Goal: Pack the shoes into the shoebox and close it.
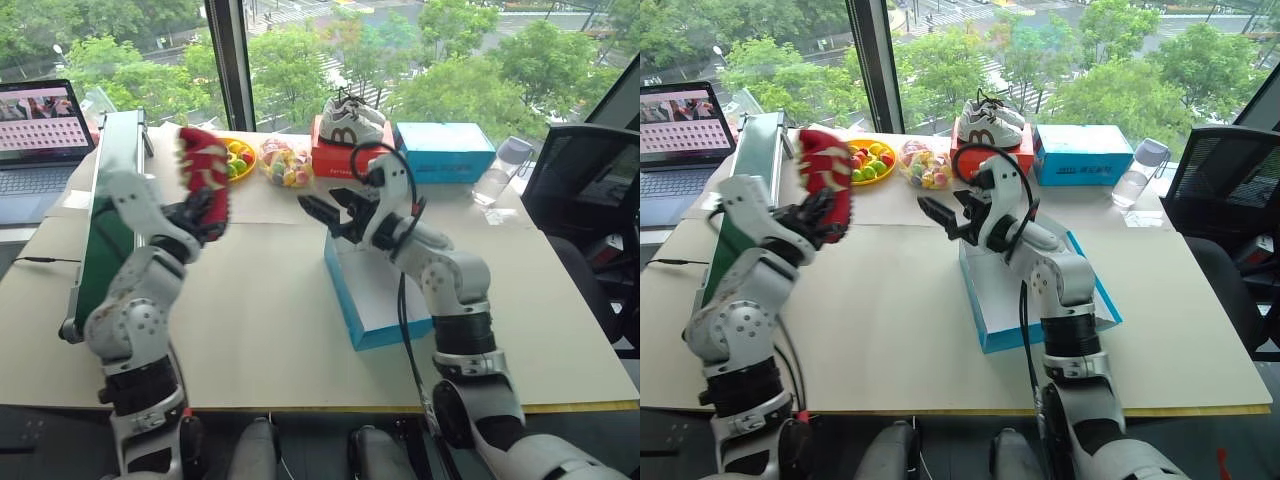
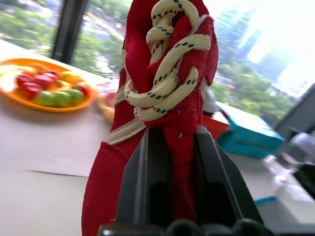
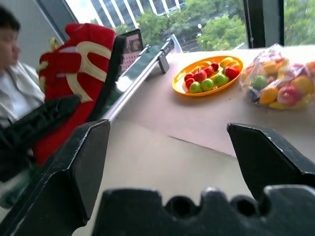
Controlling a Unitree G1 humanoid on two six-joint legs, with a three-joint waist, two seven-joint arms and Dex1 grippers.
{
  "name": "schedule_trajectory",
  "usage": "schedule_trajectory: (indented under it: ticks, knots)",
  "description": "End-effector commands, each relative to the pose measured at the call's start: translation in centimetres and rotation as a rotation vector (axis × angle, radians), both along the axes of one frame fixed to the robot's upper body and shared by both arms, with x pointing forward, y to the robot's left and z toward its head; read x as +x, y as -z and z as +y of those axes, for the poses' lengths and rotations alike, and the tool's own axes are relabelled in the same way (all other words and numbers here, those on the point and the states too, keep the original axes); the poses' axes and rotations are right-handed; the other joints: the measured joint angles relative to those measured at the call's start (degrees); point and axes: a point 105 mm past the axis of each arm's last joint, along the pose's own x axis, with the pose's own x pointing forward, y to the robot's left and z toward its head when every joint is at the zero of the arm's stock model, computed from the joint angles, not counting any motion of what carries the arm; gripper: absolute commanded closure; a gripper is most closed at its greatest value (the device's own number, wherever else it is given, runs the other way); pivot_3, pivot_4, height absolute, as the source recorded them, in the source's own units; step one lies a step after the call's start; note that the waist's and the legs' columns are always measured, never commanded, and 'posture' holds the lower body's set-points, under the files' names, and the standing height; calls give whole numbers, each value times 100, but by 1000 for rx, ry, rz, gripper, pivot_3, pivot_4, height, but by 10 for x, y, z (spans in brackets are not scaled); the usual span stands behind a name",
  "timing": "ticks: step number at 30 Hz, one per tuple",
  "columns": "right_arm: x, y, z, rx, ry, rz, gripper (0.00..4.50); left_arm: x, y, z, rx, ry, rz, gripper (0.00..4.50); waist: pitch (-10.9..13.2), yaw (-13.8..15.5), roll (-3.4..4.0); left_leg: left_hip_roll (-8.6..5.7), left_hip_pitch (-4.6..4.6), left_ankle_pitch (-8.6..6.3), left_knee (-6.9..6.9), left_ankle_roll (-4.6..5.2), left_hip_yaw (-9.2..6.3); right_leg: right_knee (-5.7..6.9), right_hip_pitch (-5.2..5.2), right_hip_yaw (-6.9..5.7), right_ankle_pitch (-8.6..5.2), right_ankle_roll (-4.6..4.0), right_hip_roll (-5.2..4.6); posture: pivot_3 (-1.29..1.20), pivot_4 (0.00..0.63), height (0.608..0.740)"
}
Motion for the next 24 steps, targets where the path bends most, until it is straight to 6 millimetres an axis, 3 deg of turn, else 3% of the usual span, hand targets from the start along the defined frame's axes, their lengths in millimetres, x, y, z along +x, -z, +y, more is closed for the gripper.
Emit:
schedule_trajectory:
  ticks: [1,12,20,24]
  knots:
    - [0,-11,0,168,-40,149,0,-18,-14,-36,-40,172,-67,4421,0,-39,0,0,0,0,1,1,-1,0,0,0,0,0,0,0,150,736]
    - [-13,-25,4,222,-93,178,0,-17,-4,-85,-62,341,-13,4421,1,-58,2,-1,-7,0,5,4,-5,-8,0,-1,0,3,3,0,150,736]
    - [-17,-28,6,234,-100,160,0,-8,-6,-93,-61,346,-20,4421,1,-55,2,-1,-16,0,8,5,-8,-12,-4,-3,0,5,4,0,150,736]
    - [-18,-25,5,211,-88,150,1023,-10,-10,-99,-62,362,-33,4422,1,-55,3,-1,-19,0,8,5,-9,-14,-5,-3,0,5,4,0,150,736]
